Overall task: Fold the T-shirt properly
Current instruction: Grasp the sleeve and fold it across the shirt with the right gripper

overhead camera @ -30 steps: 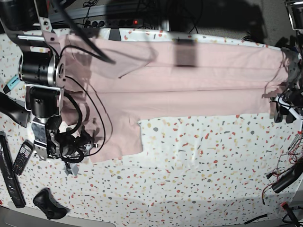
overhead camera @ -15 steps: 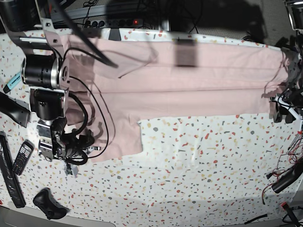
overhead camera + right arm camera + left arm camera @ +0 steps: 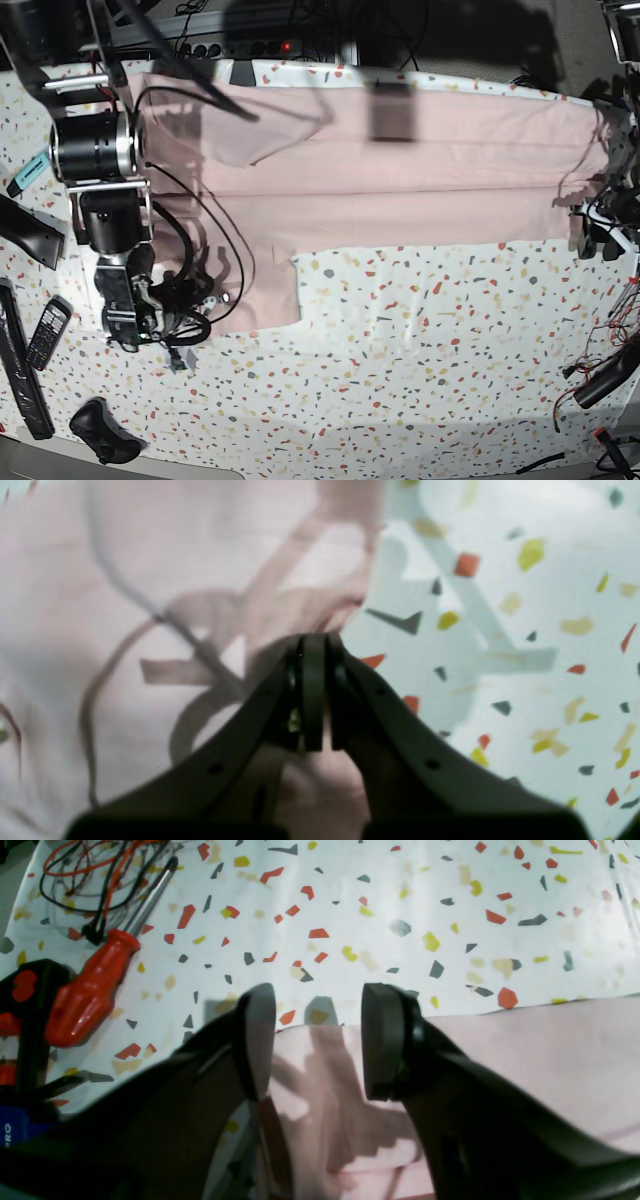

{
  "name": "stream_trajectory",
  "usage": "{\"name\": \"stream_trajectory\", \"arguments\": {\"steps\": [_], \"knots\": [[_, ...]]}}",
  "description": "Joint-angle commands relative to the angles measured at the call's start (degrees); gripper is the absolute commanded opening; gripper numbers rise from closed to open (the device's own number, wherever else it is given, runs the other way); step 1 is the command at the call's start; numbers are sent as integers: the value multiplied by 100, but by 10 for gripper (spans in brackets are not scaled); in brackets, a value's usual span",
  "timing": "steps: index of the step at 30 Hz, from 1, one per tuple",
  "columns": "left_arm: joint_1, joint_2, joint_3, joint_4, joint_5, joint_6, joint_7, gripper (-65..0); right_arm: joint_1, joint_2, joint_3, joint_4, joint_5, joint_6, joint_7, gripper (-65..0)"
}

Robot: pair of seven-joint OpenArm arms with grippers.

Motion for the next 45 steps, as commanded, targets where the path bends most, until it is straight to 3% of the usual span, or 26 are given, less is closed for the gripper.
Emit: {"name": "stream_trajectory", "arguments": {"steps": [1, 6, 20, 37, 45], "knots": [[-76, -111, -44, 101, -68, 2, -131, -384, 170, 13, -9, 275, 33, 57, -79, -650], [-15, -114, -44, 101, -7, 4, -136, -384, -433, 20, -24, 1641, 26, 57, -415, -650], [35, -111, -44, 101, -13, 2, -127, -384, -3145, 20, -24, 6054, 70, -133, -568, -650], [33, -111, -44, 101, -26, 2, -129, -384, -4964, 17, -24, 8081, 81, -136, -514, -650], [33, -111, -44, 101, -26, 2, -131, -384, -5521, 20, -24, 8446, 678, -129, -540, -650]]}}
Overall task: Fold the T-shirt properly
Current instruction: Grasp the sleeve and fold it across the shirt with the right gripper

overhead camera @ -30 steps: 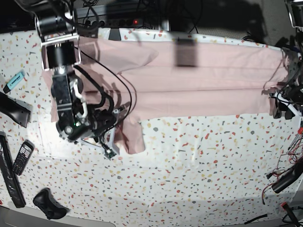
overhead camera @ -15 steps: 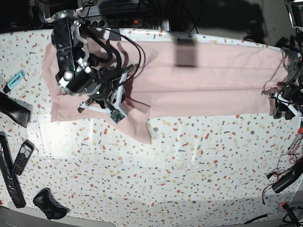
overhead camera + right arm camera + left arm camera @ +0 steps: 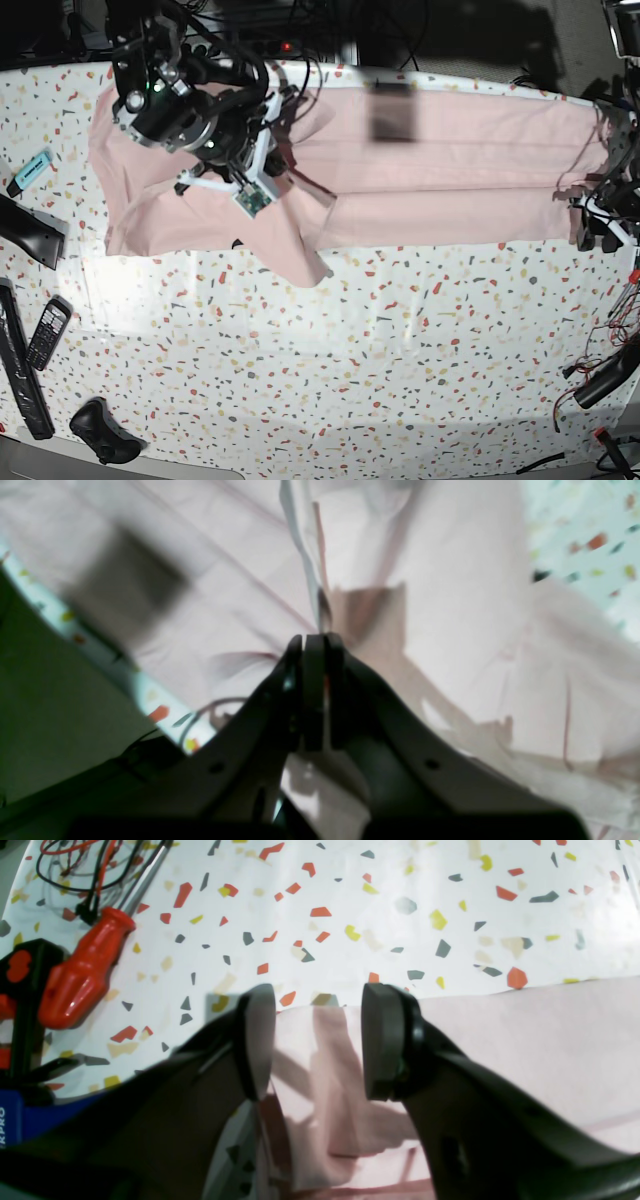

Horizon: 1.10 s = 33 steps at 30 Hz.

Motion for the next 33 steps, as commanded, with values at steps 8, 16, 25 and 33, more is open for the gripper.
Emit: {"name": "stream_trajectory", "arguments": {"steps": [8, 16, 25, 33], "knots": [[-90, -111, -42, 101, -68, 2, -129, -384, -409, 37, 17, 315, 42, 13, 79, -650], [-92, -111, -42, 101, -68, 2, -129, -384, -553, 33, 52, 686, 26, 13, -243, -650], [-90, -111, -42, 98, -68, 2, -127, -383, -549, 35, 313, 695, 758, 15, -678, -487], [-90, -111, -42, 98, -70, 4, -107, -383, -527, 33, 610, 791, 2216, 330, -925, -485]]}}
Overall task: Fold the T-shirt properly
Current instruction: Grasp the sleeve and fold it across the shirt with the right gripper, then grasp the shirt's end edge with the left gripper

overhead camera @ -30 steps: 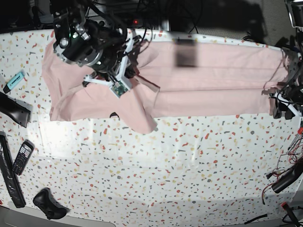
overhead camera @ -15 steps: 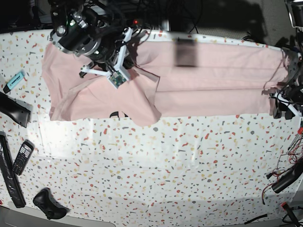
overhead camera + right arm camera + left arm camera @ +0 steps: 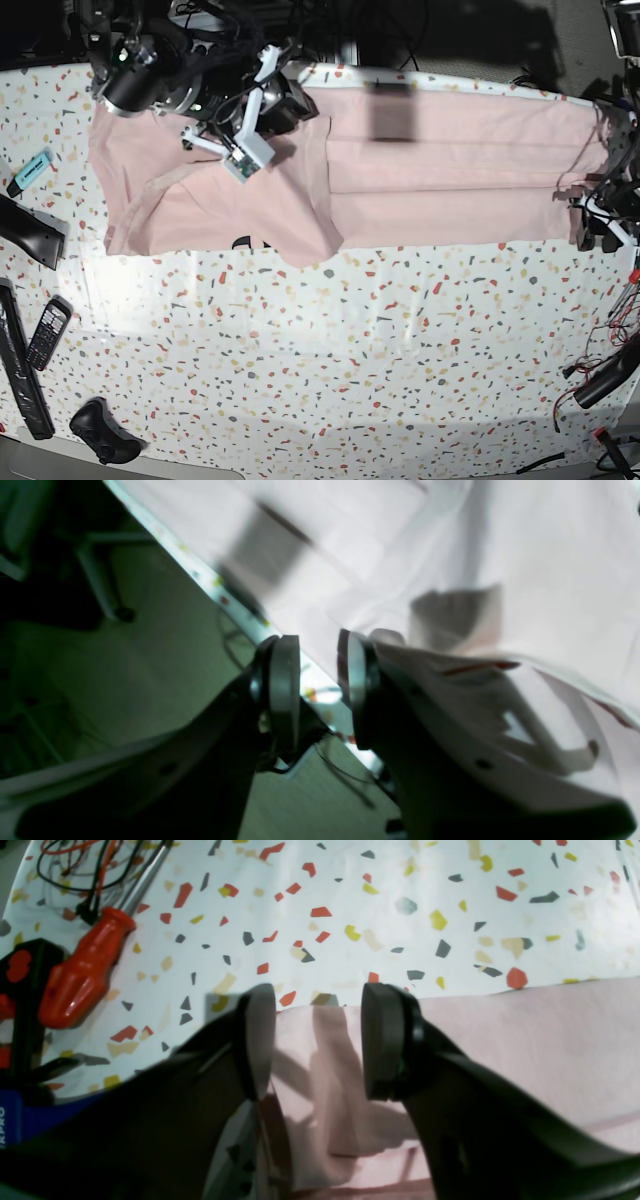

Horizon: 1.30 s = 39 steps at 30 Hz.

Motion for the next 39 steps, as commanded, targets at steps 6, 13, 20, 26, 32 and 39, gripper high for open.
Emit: {"name": "stream_trajectory", "arguments": {"steps": [6, 13, 20, 26, 32, 39], "knots": [[-90, -114, -42, 98, -72, 7, -111, -384, 59, 22, 590, 313, 177, 46, 492, -485], [-24, -116, -245, 101, -254, 26, -107, -383, 72, 22, 1366, 354, 170, 48, 640, -485], [479, -111, -1414, 98, -1099, -129, 328, -383, 72, 22, 2052, 354, 173, 46, 638, -485], [1202, -107, -1921, 94, -1851, -549, 448, -383, 72, 22, 2177, 354, 173, 46, 621, -485], [1215, 107, -1921, -166, -1945, -780, 625, -383, 72, 22, 2179, 354, 127, 48, 476, -485], [1036, 284, -1915, -597, -2138, -953, 717, -384, 72, 24, 2251, 354, 133, 48, 426, -485]]}}
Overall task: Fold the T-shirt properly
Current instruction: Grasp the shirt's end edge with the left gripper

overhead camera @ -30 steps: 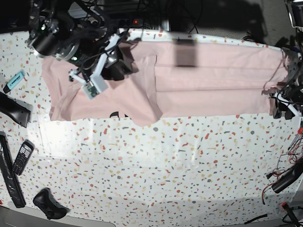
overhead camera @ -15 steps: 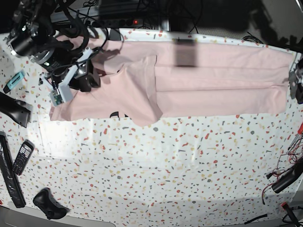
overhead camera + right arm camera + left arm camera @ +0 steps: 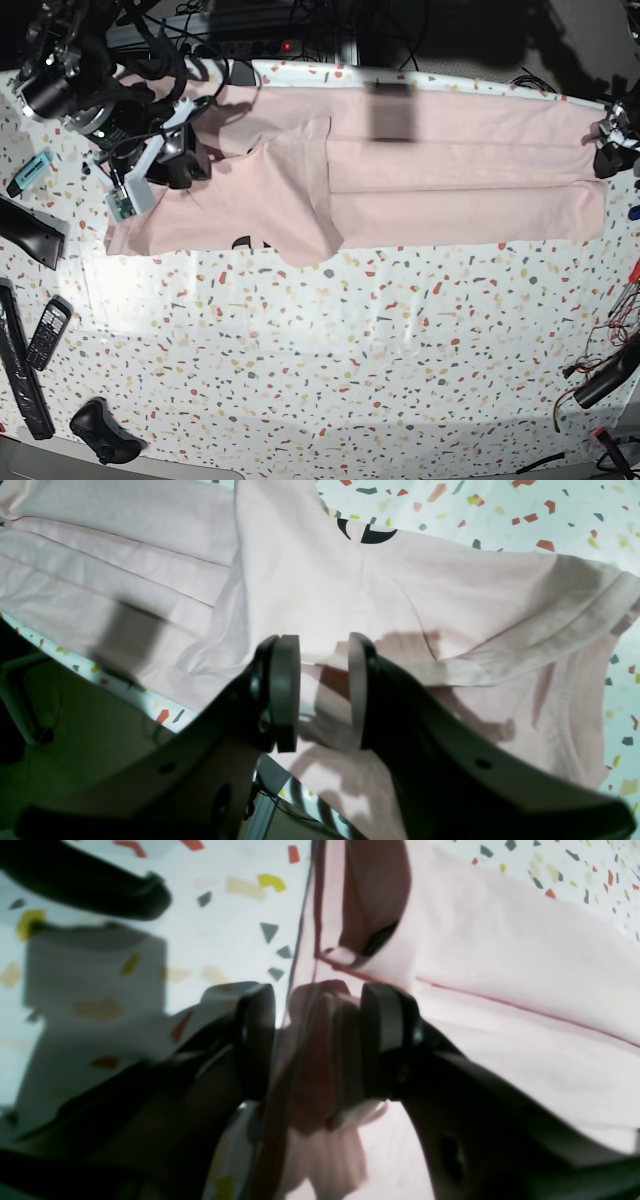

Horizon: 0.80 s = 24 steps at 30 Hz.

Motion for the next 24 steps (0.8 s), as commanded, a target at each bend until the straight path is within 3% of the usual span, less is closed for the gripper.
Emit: {"name": "stream_trajectory", "arguments": {"steps": [1, 5, 11, 24], "knots": [[-61, -98, -35, 52, -125, -61, -42, -384, 31, 39, 70, 114, 55, 48, 109, -485], [-83, -31, -35, 55, -651, -282, -17, -384, 31, 39, 236, 114, 57, 46, 111, -485], [-262, 4, -31, 55, -601, -282, 208, -384, 31, 39, 352, 114, 72, 46, 111, -485], [-289, 428, -28, 55, -492, -286, 411, -390, 31, 39, 363, 114, 72, 46, 111, -485]]}}
